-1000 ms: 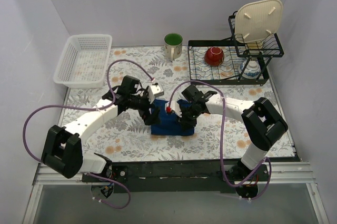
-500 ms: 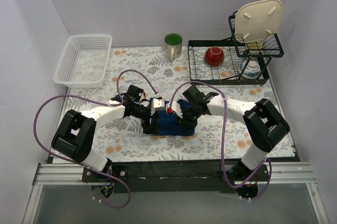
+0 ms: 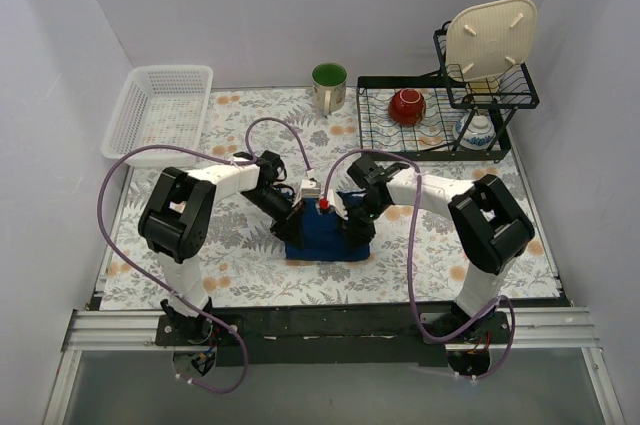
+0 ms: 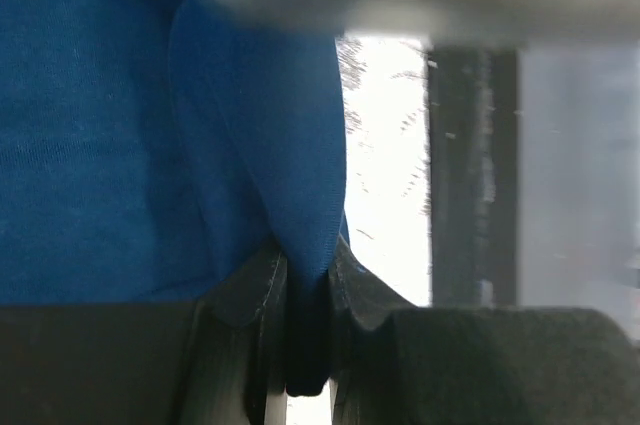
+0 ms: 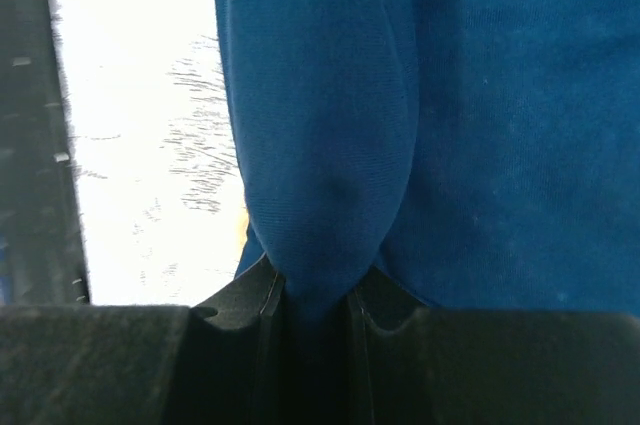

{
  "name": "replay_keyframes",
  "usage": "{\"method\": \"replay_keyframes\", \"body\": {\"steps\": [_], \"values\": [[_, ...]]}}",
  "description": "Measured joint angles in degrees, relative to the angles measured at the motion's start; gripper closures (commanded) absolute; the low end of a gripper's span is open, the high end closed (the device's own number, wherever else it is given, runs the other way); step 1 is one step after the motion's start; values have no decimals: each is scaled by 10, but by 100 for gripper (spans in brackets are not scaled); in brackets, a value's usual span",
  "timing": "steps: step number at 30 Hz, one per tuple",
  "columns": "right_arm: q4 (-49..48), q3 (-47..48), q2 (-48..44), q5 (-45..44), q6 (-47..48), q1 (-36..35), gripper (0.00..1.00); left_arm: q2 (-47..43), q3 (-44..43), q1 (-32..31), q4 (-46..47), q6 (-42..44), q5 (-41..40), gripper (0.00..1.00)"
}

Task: Roll the t-shirts
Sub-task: Roll the T-shirt to the center of the board.

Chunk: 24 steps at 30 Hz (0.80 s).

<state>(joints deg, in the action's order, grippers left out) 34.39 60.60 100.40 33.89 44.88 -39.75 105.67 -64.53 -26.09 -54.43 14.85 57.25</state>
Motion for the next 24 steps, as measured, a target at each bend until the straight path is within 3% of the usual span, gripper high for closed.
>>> {"method": "replay_keyframes", "body": {"steps": [7,16,18,23,24], "values": [[115,58,78,105,83,20,99,64,-29,10,-91,15,33,100],[313,186,234,201,169,50,99,145,-56,28,-123,19,56,100],[355,214,268,213,177,51,99,145,-50,31,-120,15,56,93],[396,242,303,226,172,52,99,96,0,32,-45,-36,42,63],[398,246,306,226,166,52,99,72,17,32,-20,-54,29,61]]}}
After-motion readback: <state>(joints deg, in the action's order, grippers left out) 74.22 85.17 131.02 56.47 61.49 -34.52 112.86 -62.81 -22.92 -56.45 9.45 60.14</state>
